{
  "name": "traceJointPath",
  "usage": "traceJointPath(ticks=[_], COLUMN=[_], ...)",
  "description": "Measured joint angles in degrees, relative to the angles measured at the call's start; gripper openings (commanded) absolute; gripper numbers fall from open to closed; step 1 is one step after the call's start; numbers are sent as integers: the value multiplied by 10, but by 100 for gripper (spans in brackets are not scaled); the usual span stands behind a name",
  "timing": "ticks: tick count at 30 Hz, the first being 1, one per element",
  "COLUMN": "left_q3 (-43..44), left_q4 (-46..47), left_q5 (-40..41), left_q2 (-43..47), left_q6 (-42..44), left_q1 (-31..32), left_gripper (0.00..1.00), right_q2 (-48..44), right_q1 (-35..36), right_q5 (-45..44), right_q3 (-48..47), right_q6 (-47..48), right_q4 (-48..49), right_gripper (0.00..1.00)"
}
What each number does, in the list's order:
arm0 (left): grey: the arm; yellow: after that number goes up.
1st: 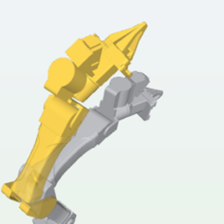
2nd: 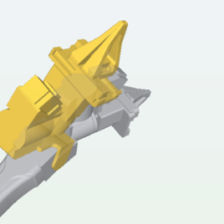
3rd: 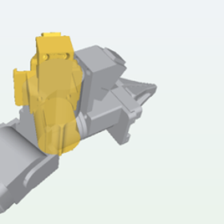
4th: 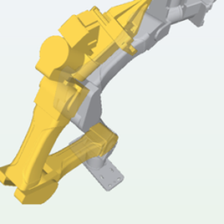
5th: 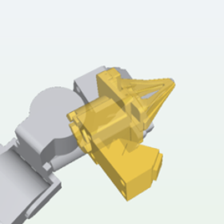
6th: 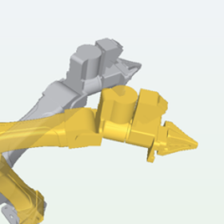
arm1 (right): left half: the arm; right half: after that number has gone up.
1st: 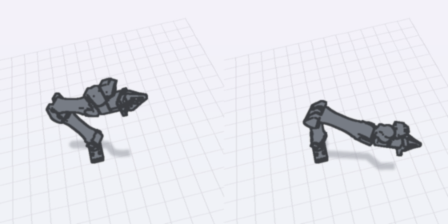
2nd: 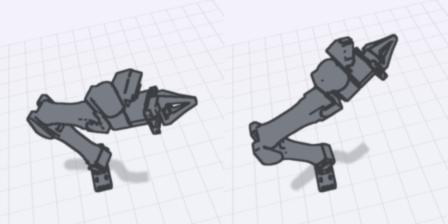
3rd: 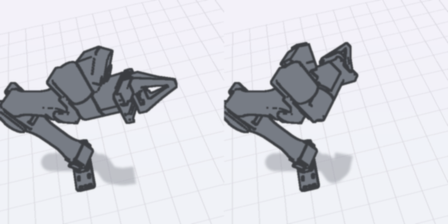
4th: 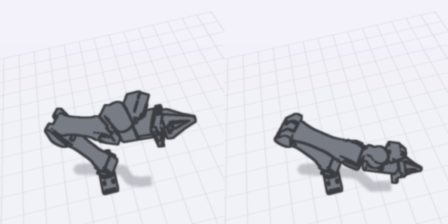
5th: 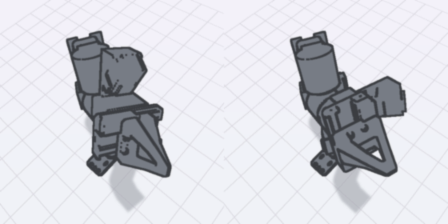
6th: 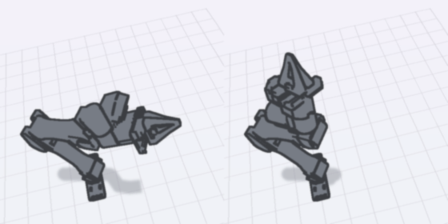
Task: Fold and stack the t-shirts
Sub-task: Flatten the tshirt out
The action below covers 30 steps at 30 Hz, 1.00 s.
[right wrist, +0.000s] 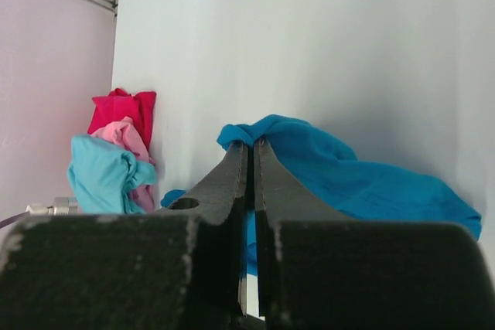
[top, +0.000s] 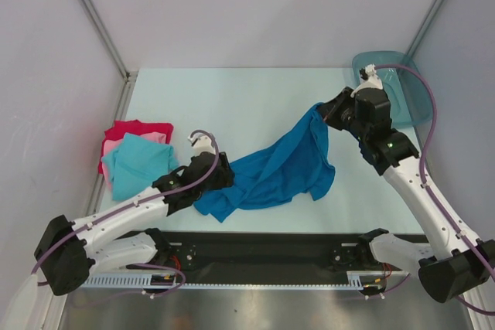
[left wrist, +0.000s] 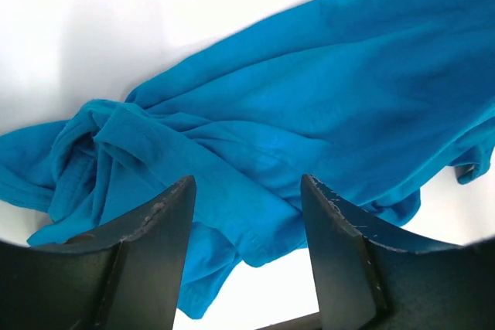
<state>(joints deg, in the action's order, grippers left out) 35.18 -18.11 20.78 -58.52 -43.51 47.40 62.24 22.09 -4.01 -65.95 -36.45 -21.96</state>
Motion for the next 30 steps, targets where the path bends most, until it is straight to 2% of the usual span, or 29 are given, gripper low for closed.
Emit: traceJointPath(ticks=[7,21,30], left_q3=[0,0,-39], left_q4=[-14,-67,-65], left_q5=[-7,-35,-45], left_q2=[-22,-12,-32], left_q6=[-7,-30,-46], left_q1=[0,6,8], left_gripper=[60,57,57], right_q2=[1,17,21], right_q1=[-14,-20,-22], right_q5=[9,23,30], right_q3=[10,16,16], right_q6=[-1,-11,-11], right_q4=[0,15,25], right_gripper=[0,0,0])
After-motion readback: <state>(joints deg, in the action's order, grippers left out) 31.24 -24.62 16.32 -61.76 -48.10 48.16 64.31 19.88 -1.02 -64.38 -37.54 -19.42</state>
